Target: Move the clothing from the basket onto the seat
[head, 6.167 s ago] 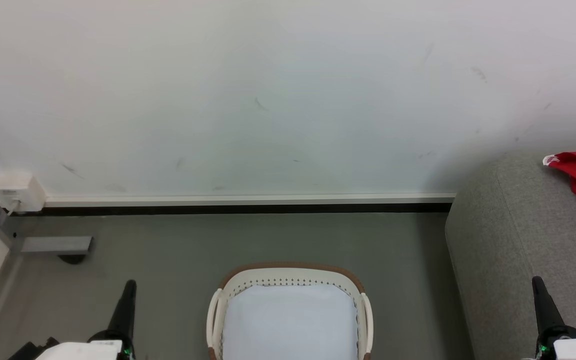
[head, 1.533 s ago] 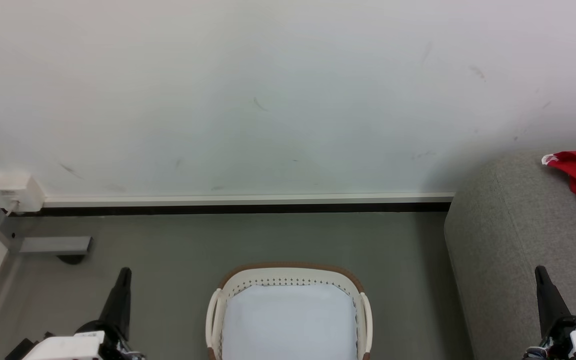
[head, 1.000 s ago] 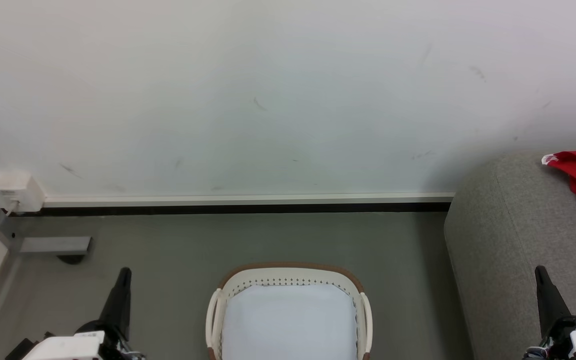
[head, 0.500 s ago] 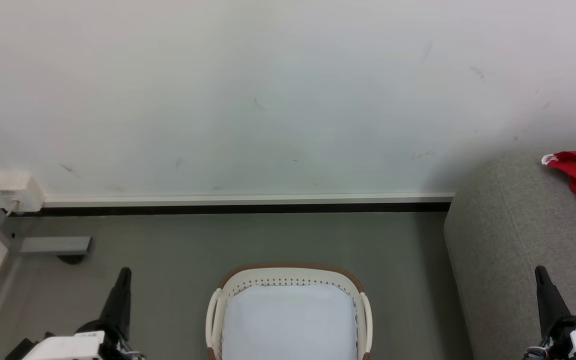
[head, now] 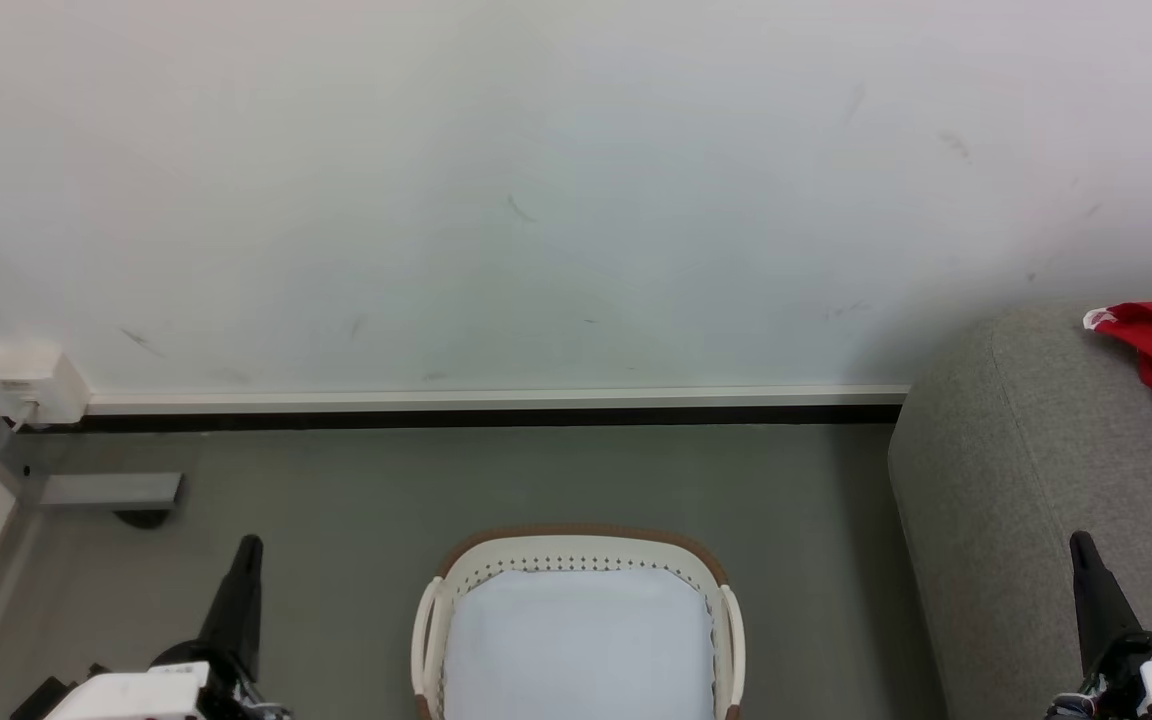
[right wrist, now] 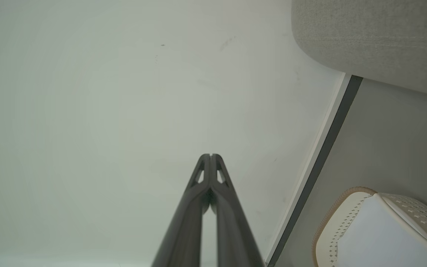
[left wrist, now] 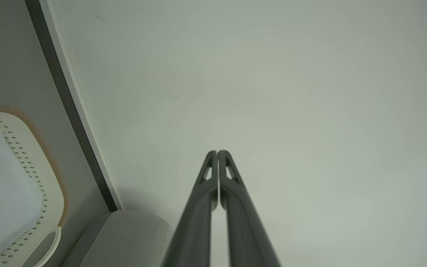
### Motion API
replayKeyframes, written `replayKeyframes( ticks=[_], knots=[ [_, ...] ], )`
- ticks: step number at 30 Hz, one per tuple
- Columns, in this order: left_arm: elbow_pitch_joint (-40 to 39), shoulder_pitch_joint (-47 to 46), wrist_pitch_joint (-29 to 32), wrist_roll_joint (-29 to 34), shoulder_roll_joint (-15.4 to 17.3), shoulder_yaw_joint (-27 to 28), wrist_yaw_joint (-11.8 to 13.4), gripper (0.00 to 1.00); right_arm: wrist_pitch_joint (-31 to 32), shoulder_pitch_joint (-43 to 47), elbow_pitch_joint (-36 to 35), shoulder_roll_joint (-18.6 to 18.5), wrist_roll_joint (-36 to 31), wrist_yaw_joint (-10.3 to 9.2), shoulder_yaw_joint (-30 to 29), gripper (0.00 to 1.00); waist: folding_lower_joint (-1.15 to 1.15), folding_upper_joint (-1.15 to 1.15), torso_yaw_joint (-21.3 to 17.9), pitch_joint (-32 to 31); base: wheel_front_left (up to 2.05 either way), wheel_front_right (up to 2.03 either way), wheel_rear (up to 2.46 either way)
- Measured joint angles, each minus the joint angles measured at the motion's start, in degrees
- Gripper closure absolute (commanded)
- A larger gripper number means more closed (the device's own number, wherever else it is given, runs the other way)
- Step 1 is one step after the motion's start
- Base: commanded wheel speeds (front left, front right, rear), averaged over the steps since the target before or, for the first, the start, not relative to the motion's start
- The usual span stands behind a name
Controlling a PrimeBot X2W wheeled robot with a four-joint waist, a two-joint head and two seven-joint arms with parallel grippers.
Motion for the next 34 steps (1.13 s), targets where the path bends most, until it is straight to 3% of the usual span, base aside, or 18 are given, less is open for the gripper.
replayKeyframes(
  ticks=[34],
  knots=[
    [0.0, 0.0, 0.0, 0.0, 0.0, 0.0, -0.01, 1.0, 0.0, 0.0, 0.0, 0.0, 0.0, 0.0, 0.0, 1.0, 0.0, 0.0, 0.0, 0.0, 0.0, 0.0, 0.0]
  ],
)
